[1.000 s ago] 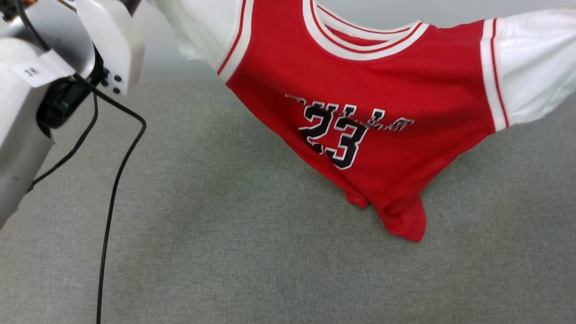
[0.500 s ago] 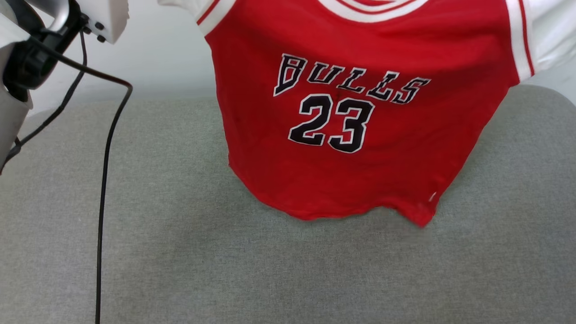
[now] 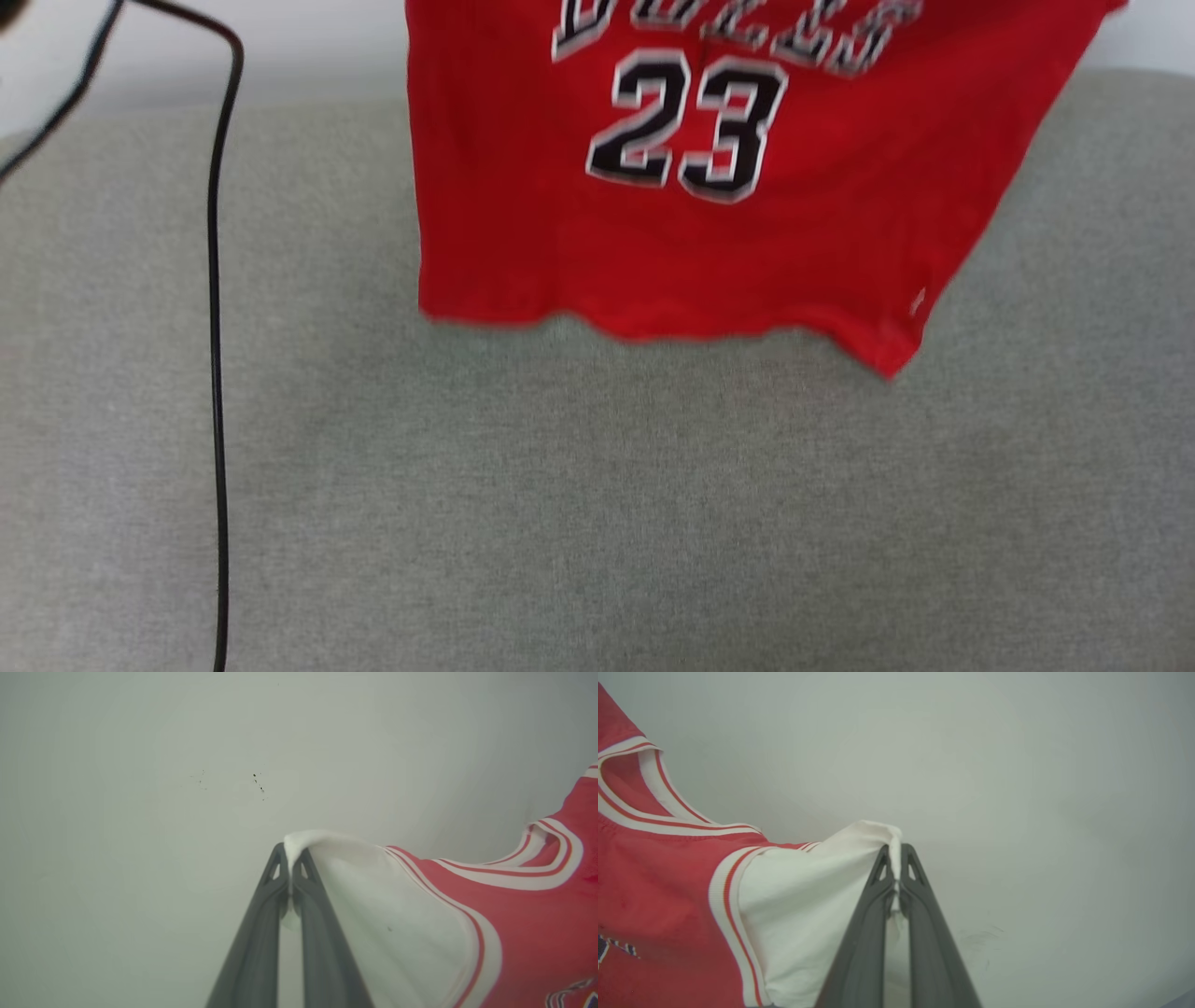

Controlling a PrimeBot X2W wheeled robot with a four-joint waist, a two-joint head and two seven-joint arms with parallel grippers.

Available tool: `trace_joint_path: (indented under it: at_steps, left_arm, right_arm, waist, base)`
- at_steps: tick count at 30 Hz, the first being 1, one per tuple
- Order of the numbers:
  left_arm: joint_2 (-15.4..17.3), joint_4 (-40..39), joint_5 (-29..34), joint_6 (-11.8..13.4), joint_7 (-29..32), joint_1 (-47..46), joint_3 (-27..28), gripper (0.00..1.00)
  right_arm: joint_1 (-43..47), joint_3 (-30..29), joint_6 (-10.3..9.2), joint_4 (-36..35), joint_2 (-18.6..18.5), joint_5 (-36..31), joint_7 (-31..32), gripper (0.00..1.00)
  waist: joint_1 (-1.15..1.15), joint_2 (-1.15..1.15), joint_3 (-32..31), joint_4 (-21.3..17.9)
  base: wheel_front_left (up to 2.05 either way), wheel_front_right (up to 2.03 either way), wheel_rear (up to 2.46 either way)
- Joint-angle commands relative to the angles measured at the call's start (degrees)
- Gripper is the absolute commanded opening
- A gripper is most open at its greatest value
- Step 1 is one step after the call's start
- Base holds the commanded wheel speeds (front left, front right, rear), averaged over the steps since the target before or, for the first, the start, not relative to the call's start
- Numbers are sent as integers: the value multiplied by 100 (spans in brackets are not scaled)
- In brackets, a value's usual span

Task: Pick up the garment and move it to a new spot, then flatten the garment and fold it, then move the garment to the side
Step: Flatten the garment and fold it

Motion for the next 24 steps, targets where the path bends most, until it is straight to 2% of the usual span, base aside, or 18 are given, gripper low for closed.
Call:
trace_joint_path:
  at_steps: [1,11,15,24]
  left_arm:
    - [-23,82,29,39,-62,-165,54,0]
    - [-385,1205,417,70,-803,-1224,171,0]
    - [-531,1668,512,101,-1112,-1620,220,0]
    - [-805,2594,491,-100,-1689,-1858,207,0]
  right_arm:
    - [-272,33,-8,85,41,-78,-59,0]
    - [-2012,501,-9,1268,485,-517,-796,0]
    - [-2607,521,-8,1802,661,-687,-1223,0]
    - [-3106,1055,-8,2797,988,-690,-1811,0]
  waist:
    - [0,0,316,-28]
    - [0,0,1215,-106]
    - [0,0,1491,-85]
    - [0,0,1856,-75]
  base:
    - [0,0,0]
    - [0,0,0]
    - [0,0,0]
    - [0,0,0]
